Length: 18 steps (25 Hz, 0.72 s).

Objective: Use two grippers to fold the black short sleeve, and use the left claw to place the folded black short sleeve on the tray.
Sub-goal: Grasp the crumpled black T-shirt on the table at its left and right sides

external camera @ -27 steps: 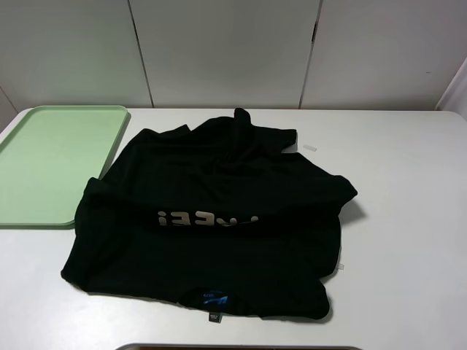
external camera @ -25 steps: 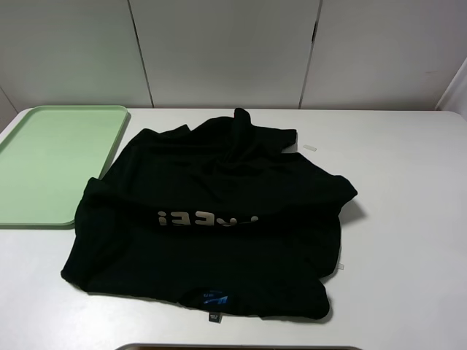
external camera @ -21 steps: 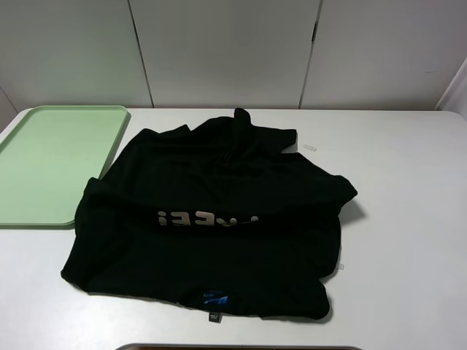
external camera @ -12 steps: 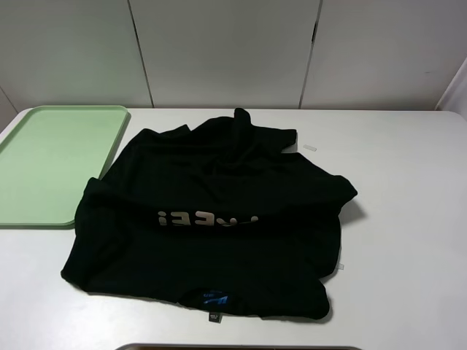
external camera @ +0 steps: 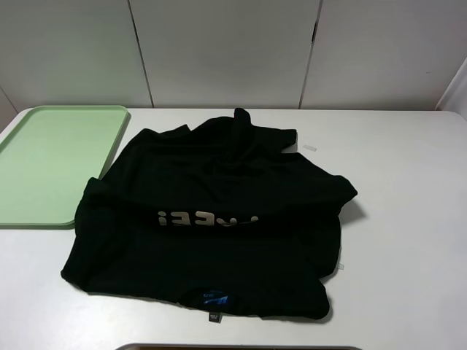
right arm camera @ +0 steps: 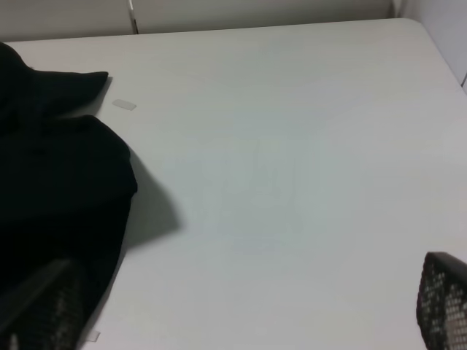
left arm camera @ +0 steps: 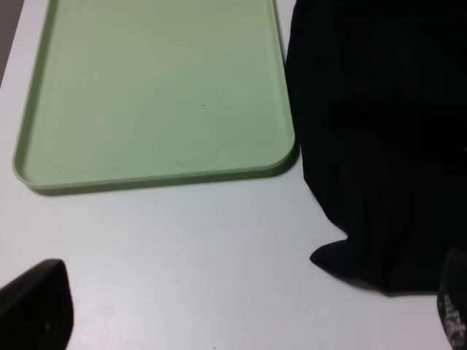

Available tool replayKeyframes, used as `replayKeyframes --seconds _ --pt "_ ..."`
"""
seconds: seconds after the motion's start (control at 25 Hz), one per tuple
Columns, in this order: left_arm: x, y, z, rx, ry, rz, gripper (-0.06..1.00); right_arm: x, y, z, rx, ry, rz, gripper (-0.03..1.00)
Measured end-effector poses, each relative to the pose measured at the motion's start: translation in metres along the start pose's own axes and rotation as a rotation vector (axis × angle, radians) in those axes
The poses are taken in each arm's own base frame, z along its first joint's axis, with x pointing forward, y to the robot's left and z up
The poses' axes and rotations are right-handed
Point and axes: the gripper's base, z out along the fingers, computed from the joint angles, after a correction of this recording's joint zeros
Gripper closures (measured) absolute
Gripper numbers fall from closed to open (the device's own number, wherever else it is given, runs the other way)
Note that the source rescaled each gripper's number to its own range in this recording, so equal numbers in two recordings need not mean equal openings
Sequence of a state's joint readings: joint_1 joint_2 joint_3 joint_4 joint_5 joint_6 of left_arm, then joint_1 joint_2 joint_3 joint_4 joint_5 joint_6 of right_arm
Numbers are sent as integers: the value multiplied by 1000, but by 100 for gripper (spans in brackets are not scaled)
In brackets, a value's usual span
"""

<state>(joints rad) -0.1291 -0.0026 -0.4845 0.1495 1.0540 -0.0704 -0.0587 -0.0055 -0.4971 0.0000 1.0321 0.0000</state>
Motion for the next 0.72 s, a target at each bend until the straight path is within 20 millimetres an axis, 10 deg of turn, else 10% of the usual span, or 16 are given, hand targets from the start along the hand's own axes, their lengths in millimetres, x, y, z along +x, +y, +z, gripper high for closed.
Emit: replayKeyframes --seconds 0.72 --pt "0 0 0 -4 0 2 -6 0 0 0 0 0 0 -3"
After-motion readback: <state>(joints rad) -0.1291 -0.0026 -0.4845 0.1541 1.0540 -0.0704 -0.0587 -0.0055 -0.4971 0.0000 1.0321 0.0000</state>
